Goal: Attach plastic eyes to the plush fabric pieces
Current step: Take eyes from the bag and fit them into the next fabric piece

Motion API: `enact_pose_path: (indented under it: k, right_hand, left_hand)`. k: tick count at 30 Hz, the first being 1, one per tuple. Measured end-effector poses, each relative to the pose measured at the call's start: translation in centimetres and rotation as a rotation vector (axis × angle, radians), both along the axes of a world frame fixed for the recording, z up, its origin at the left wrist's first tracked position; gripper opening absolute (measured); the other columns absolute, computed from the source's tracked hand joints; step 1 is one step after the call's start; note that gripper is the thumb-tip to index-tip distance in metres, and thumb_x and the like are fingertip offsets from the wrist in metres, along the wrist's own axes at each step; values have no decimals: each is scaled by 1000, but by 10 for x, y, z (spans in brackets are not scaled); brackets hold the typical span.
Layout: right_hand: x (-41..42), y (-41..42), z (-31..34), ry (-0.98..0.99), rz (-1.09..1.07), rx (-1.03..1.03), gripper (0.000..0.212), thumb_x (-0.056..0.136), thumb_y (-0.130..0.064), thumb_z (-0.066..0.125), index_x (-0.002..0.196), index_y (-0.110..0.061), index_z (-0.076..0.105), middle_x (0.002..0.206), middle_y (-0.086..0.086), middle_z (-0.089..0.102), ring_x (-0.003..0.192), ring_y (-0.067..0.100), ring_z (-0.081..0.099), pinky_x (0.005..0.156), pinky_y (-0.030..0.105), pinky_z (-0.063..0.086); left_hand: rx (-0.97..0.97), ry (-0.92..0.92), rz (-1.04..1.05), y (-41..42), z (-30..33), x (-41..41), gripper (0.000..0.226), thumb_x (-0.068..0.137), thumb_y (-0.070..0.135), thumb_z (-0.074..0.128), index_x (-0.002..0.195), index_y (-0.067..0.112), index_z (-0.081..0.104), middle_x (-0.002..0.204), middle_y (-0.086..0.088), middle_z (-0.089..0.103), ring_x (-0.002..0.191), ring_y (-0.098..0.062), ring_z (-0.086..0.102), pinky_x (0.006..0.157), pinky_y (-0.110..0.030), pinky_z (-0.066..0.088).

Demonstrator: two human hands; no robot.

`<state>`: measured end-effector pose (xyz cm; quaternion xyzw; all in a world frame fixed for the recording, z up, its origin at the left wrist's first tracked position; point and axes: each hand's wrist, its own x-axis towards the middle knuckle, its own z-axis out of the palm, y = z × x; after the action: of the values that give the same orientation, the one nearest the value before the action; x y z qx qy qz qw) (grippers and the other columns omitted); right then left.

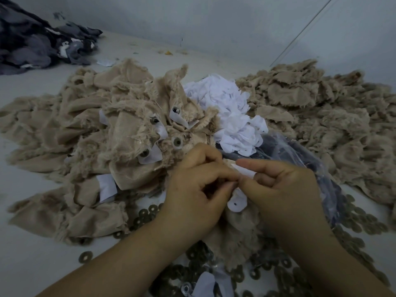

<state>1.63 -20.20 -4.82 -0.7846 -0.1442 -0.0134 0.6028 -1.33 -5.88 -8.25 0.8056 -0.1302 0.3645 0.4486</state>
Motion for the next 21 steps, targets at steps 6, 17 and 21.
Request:
enact_pose_path:
  k: [6, 17, 21]
  right_hand:
    - [5, -1, -3, 177, -7, 130, 27, 83, 5, 73, 89, -21, 74, 69, -1, 77, 65, 12, 75, 53, 18, 56]
    - [16, -3, -1, 603, 90, 374, 21, 90, 8, 57, 92, 0, 76, 88, 25, 75, 73, 31, 75, 63, 34, 63]
    - [18, -6, 4, 748, 133, 448, 24, 91, 10, 50, 103, 9, 71, 94, 31, 72, 70, 32, 72, 63, 35, 63]
  left_hand:
    - [-203, 162, -42, 2, -2, 5, 12, 75, 3, 81, 82, 11, 78, 90, -1, 66, 85, -10, 65, 76, -19, 51]
    - [201, -181, -56, 3, -5, 6, 5, 83, -7, 72, 85, -3, 75, 99, -9, 72, 95, -24, 63, 88, -33, 49]
    - [380, -229, -85, 9, -6, 10, 16, 93, 3, 62, 100, 0, 76, 110, -13, 71, 99, -32, 62, 85, -39, 51]
